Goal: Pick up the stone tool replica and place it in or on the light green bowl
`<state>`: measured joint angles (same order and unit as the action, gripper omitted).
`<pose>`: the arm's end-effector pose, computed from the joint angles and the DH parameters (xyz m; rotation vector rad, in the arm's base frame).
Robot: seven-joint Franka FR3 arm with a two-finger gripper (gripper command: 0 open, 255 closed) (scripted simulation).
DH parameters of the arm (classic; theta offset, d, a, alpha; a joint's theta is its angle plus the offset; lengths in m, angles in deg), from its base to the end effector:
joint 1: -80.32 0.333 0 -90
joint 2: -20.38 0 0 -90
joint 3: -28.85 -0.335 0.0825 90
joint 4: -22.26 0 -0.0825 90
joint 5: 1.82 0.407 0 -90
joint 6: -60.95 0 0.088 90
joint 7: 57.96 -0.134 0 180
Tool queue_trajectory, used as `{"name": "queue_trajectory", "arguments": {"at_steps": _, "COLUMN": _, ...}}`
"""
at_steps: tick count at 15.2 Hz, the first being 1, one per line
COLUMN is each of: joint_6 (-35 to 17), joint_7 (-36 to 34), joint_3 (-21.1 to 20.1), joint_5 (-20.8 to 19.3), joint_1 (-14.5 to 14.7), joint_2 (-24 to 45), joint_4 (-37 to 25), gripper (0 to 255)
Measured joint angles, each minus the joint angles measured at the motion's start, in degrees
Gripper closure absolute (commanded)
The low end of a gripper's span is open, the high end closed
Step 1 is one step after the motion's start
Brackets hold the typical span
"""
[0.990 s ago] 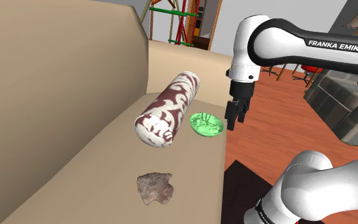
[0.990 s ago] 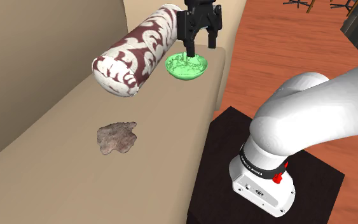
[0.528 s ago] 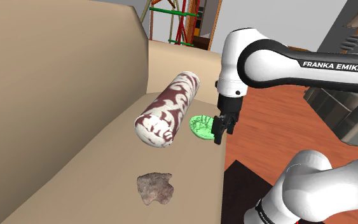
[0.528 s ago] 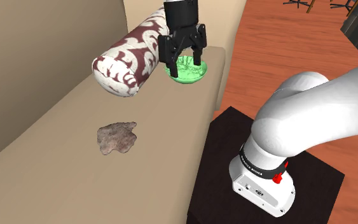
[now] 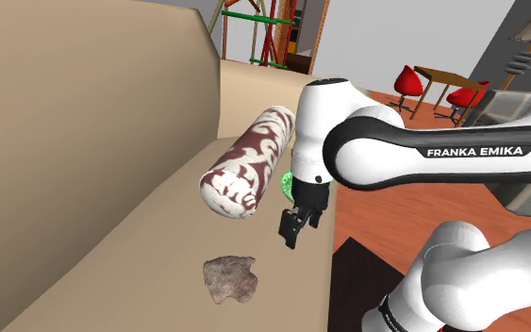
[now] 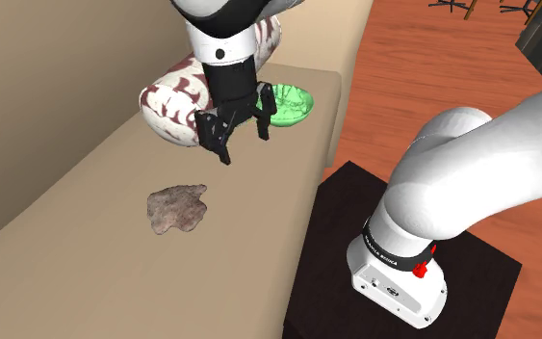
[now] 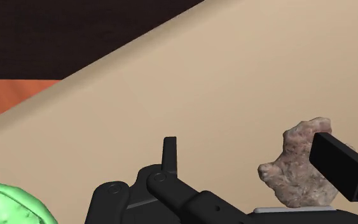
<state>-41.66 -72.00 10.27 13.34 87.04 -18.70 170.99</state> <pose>0.2977 0.1694 0.4290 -3.1256 -0.0565 0.2321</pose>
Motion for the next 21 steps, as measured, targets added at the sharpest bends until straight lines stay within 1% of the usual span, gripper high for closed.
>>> {"name": "queue_trajectory", "arguments": {"at_steps": 3, "joint_6": -5.9, "joint_7": -4.1, "joint_3": -4.9, "joint_5": 1.3, "joint_1": 0.8, "joint_2": 4.3, "joint_4": 0.0, "gripper": 0}}
{"name": "queue_trajectory", "arguments": {"at_steps": 6, "joint_6": -11.6, "joint_7": -8.5, "joint_3": -9.7, "joint_5": 1.7, "joint_1": 1.1, "joint_2": 8.7, "joint_4": -0.3, "gripper": 0}}
{"name": "queue_trajectory", "arguments": {"at_steps": 9, "joint_6": -17.2, "joint_7": -13.5, "joint_3": -14.7, "joint_5": 0.2, "joint_1": 0.3, "joint_2": 15.0, "joint_4": -2.2, "gripper": 0}}
{"name": "queue_trajectory", "arguments": {"at_steps": 12, "joint_6": -22.2, "joint_7": -18.6, "joint_3": -19.1, "joint_5": -2.5, "joint_1": -0.9, "joint_2": 20.9, "joint_4": -3.7, "gripper": 0}}
{"name": "queue_trajectory", "arguments": {"at_steps": 14, "joint_6": -24.7, "joint_7": -20.0, "joint_3": -20.3, "joint_5": -3.3, "joint_1": -1.2, "joint_2": 22.9, "joint_4": -3.2, "gripper": 0}}
{"name": "queue_trajectory", "arguments": {"at_steps": 17, "joint_6": -27.6, "joint_7": -20.7, "joint_3": -21.0, "joint_5": -4.1, "joint_1": -1.7, "joint_2": 24.8, "joint_4": -2.1, "gripper": 0}}
{"name": "queue_trajectory", "arguments": {"at_steps": 21, "joint_6": -29.8, "joint_7": -21.7, "joint_3": -21.8, "joint_5": -4.9, "joint_1": -1.9, "joint_2": 26.5, "joint_4": -1.4, "gripper": 0}}
